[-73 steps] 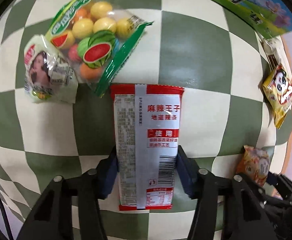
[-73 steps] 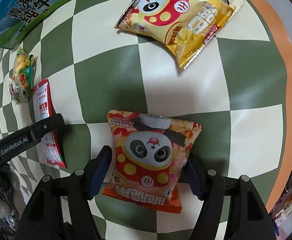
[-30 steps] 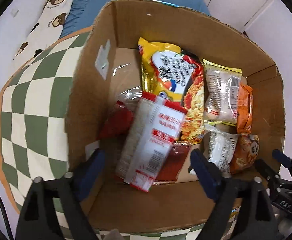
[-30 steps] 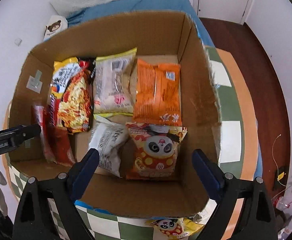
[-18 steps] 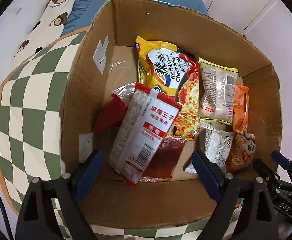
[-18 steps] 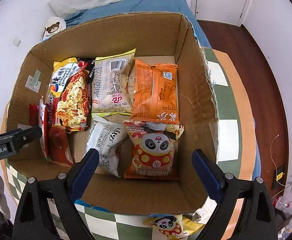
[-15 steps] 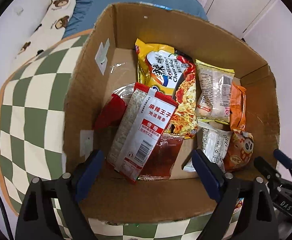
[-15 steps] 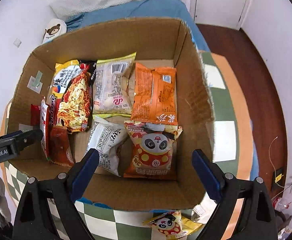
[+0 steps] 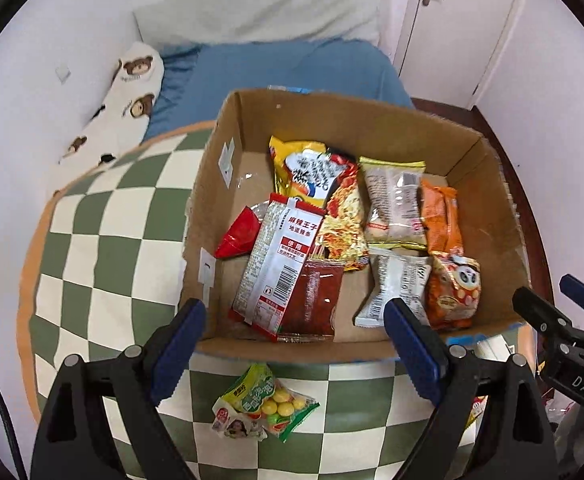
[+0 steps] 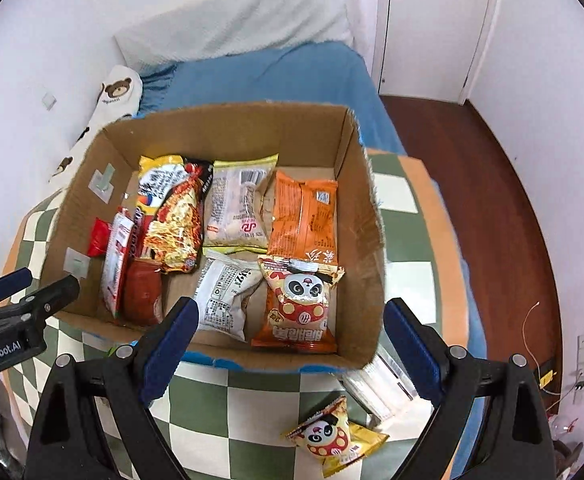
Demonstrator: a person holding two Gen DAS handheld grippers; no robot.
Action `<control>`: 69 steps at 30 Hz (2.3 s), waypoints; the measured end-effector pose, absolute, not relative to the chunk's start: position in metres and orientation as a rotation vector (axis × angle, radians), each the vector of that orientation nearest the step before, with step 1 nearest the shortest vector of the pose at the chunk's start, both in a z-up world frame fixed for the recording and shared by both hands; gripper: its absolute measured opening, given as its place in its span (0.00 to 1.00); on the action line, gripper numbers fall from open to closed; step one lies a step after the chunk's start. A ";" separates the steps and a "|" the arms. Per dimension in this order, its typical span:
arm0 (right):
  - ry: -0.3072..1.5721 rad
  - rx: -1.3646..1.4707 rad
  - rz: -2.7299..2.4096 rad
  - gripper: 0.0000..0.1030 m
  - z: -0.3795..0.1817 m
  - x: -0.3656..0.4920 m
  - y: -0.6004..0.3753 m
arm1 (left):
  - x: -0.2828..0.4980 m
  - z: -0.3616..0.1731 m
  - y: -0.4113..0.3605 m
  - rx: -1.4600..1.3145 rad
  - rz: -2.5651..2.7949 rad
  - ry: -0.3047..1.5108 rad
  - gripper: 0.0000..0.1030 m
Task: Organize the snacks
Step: 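Grasp the green watermelon candy bag with the left gripper while the right grasps the yellow panda bag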
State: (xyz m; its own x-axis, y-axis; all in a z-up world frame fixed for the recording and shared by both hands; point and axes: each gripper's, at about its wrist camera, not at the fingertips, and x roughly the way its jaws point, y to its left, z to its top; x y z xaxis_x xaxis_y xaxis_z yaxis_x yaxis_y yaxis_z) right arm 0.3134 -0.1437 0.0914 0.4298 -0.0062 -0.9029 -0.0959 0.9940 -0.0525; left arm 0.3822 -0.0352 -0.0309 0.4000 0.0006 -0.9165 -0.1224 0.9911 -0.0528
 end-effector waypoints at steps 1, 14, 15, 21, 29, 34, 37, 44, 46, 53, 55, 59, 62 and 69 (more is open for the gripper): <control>1.116 -0.103 0.057 0.93 0.096 0.310 -0.143 | 0.378 -0.026 -0.037 -0.119 0.073 1.143 0.88; 0.955 -0.098 0.079 0.93 0.168 0.242 -0.133 | 0.320 0.039 -0.052 -0.089 0.044 0.981 0.88; 0.940 -0.100 0.075 0.93 0.173 0.236 -0.132 | 0.317 0.041 -0.053 -0.088 0.045 0.974 0.88; 0.906 -0.058 0.077 0.93 0.189 0.208 -0.133 | 0.298 0.049 -0.057 -0.081 0.050 0.946 0.88; 1.083 0.126 0.022 0.95 0.132 0.201 -0.174 | 0.288 0.008 -0.054 -0.121 0.022 1.033 1.00; 1.258 0.258 -0.091 0.95 0.049 0.207 -0.220 | 0.287 -0.045 -0.040 -0.134 0.079 1.130 1.00; 1.341 0.298 -0.160 0.95 0.000 0.215 -0.239 | 0.285 -0.077 -0.025 -0.154 0.135 1.192 1.00; 1.449 0.291 -0.201 0.91 -0.070 0.225 -0.241 | 0.268 -0.132 0.007 -0.142 0.243 1.300 1.00; 1.462 0.231 -0.153 0.74 -0.078 0.221 -0.226 | 0.265 -0.140 0.012 -0.129 0.249 1.317 1.00; 1.483 -0.001 0.010 0.72 -0.088 0.196 -0.173 | 0.272 -0.166 0.030 -0.404 0.208 1.450 1.00; 1.489 -0.003 0.020 0.72 -0.090 0.189 -0.168 | 0.278 -0.178 0.035 -0.577 0.192 1.480 1.00; 1.491 0.017 0.014 0.73 -0.094 0.182 -0.169 | 0.296 -0.195 0.039 -0.771 0.216 1.465 0.98; 1.496 0.034 0.006 0.73 -0.096 0.184 -0.171 | 0.307 -0.203 0.041 -0.762 0.302 1.451 0.97; 1.498 -0.016 0.021 0.71 -0.094 0.196 -0.163 | 0.315 -0.200 0.031 -0.544 0.330 1.396 0.81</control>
State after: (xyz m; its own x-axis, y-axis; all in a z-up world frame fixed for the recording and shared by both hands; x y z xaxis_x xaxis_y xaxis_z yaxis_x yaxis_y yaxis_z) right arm 0.1962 -0.1632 -0.0941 0.0728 0.0044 -0.9973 -0.0242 0.9997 0.0027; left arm 0.3148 0.0314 -0.1998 0.1573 -0.0958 -0.9829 -0.5259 0.8343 -0.1655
